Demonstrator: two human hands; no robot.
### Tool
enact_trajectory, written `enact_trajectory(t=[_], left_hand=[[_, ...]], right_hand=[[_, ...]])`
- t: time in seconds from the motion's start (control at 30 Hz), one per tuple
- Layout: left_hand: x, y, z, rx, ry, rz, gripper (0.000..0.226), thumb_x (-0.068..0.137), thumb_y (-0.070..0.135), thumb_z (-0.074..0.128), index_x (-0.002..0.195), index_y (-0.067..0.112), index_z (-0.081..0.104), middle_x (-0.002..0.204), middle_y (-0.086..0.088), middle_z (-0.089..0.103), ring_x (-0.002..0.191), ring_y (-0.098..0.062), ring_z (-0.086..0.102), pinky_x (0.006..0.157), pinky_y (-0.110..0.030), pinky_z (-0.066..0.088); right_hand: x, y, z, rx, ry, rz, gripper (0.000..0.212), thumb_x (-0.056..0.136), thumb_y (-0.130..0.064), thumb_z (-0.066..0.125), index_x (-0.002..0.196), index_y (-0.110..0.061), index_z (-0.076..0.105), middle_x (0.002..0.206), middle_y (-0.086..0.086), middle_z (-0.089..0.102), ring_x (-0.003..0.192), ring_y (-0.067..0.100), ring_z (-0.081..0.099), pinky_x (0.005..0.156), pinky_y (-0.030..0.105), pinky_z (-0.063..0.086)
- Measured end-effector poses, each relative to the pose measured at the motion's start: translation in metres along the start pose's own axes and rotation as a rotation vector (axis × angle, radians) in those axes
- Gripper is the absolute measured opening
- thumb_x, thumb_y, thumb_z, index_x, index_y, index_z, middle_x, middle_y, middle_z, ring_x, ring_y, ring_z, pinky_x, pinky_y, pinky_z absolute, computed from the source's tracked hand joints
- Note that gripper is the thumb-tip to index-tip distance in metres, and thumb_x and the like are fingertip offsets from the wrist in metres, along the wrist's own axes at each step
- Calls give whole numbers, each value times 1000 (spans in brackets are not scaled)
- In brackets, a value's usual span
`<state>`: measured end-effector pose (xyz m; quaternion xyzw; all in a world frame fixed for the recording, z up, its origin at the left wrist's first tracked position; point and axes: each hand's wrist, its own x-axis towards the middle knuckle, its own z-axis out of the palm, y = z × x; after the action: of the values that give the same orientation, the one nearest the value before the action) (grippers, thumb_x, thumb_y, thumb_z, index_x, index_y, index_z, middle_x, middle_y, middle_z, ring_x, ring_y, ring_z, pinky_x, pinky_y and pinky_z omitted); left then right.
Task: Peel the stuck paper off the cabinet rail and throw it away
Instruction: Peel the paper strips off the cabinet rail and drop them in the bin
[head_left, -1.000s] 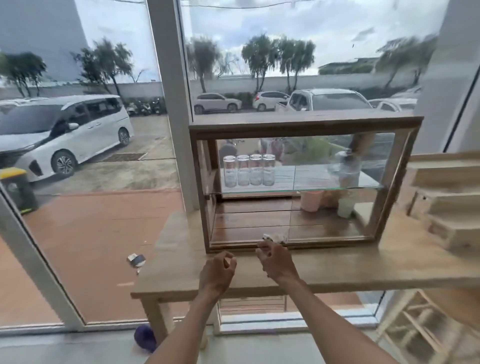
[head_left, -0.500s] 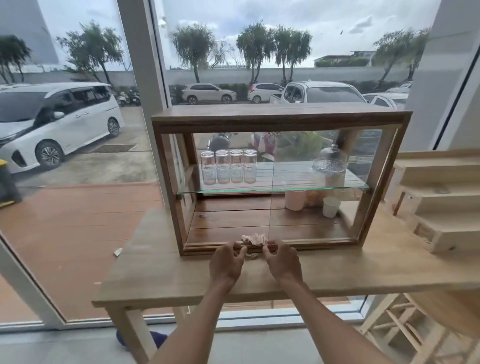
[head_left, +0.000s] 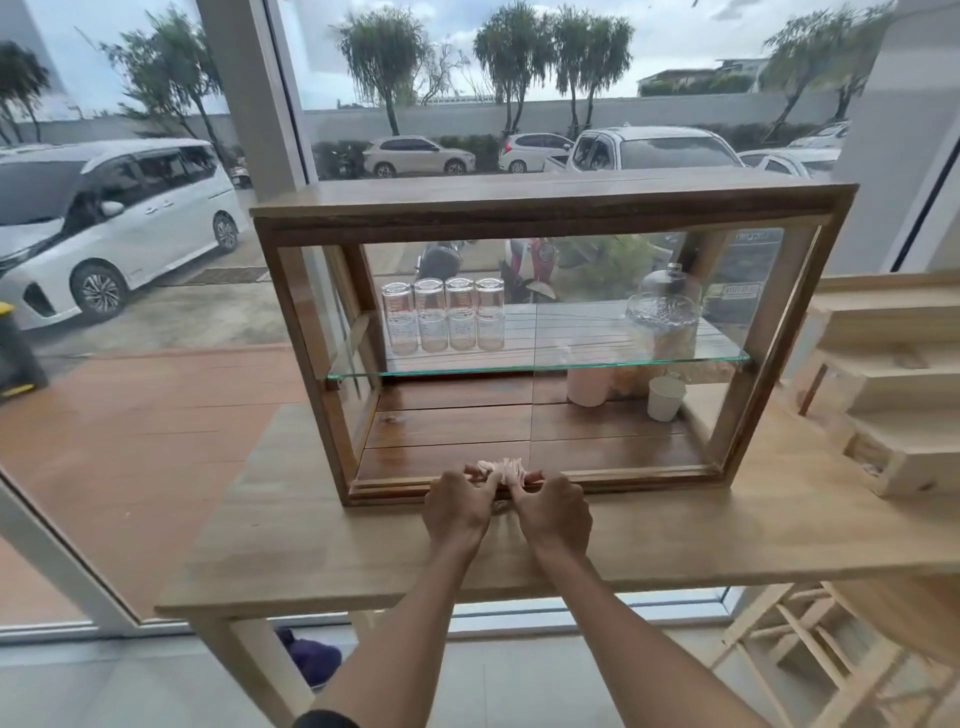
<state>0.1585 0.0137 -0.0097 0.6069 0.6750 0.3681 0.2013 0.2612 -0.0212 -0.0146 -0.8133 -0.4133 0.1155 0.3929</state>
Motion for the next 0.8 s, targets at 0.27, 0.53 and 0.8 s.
enact_trajectory(t=[0.27, 0.53, 0.8], left_hand=[[-2, -7, 7, -1, 35, 102, 20, 85, 43, 66, 90, 26, 75, 82, -3, 76, 82, -24, 71, 67, -34, 55], [3, -19, 2, -30, 45, 125, 20, 86, 42, 68, 90, 24, 76, 78, 0, 76, 76, -19, 70, 65, -32, 51], [-2, -41, -15, -37, -24, 281, 23, 85, 47, 68, 89, 26, 75, 66, 8, 70, 59, -7, 63, 57, -31, 52]], right_hand=[[4, 5, 0, -2, -1, -53, 29, 84, -53, 67, 89, -26, 76, 86, 8, 75, 85, 31, 71, 68, 36, 53], [2, 9, -1, 61, -1, -68, 24, 83, -50, 68, 89, -28, 75, 83, 7, 76, 86, 32, 71, 67, 37, 54], [-3, 15, -7, 108, -22, -127, 20, 83, -45, 69, 87, -26, 75, 77, 5, 75, 80, 31, 70, 63, 34, 48]])
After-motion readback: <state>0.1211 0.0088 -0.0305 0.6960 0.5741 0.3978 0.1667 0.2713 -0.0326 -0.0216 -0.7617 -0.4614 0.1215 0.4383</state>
